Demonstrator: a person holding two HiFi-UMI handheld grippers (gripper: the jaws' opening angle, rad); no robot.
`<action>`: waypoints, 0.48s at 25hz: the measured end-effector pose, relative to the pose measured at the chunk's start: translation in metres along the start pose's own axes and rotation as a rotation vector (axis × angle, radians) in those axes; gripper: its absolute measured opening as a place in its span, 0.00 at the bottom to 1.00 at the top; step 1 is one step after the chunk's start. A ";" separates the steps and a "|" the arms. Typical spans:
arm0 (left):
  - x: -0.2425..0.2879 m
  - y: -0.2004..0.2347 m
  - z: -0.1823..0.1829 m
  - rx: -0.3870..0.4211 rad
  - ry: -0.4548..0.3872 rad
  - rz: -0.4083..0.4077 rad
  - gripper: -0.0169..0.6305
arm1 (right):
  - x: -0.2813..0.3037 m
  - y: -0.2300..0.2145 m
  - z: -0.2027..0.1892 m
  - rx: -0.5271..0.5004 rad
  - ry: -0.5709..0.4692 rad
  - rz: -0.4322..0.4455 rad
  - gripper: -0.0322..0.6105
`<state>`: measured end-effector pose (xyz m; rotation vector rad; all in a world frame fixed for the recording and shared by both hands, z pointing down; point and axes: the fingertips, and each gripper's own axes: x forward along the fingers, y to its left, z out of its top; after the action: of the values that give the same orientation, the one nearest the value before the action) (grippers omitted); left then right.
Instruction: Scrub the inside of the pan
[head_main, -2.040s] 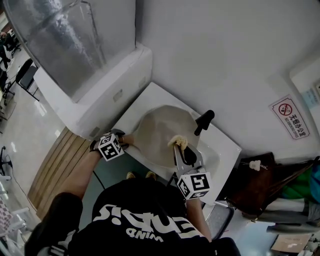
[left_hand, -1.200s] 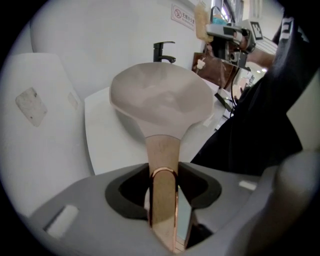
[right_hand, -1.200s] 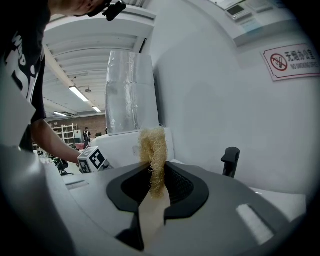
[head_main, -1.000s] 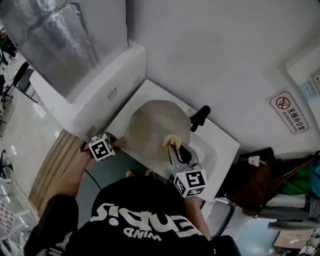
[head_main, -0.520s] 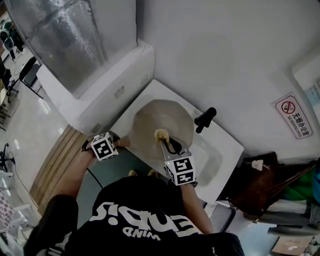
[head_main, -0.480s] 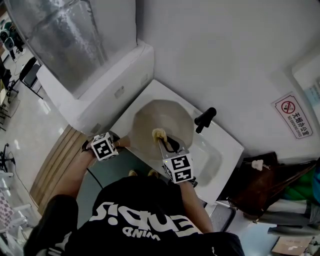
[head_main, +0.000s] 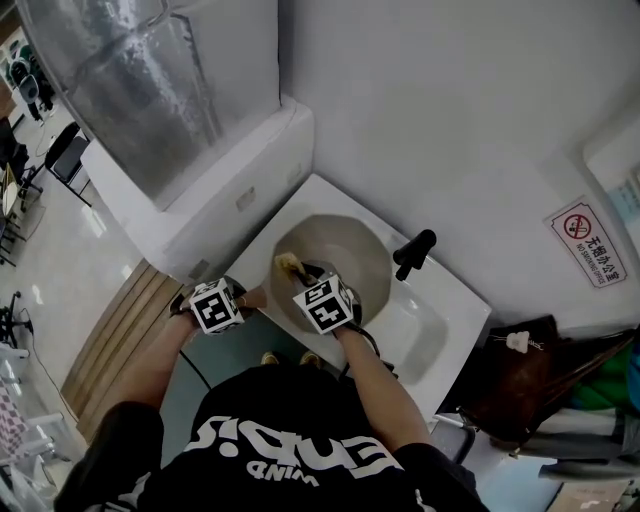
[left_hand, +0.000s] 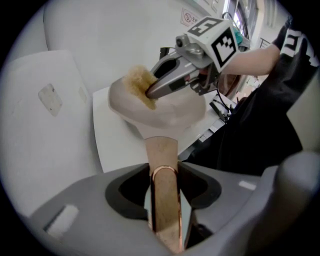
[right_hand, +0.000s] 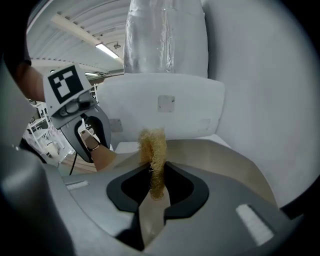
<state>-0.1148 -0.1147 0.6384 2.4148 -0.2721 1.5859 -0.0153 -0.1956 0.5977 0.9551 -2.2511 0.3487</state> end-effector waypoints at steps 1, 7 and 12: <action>0.000 0.000 0.001 -0.001 -0.005 -0.001 0.28 | 0.006 -0.001 0.000 -0.007 0.015 0.005 0.17; -0.001 -0.004 0.004 -0.020 -0.016 -0.011 0.28 | 0.034 0.002 -0.011 -0.066 0.126 0.036 0.17; 0.001 -0.005 0.001 -0.019 -0.005 -0.008 0.28 | 0.043 0.005 -0.021 -0.105 0.187 0.054 0.17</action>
<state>-0.1124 -0.1103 0.6382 2.4028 -0.2769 1.5672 -0.0312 -0.2061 0.6422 0.7759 -2.1058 0.3261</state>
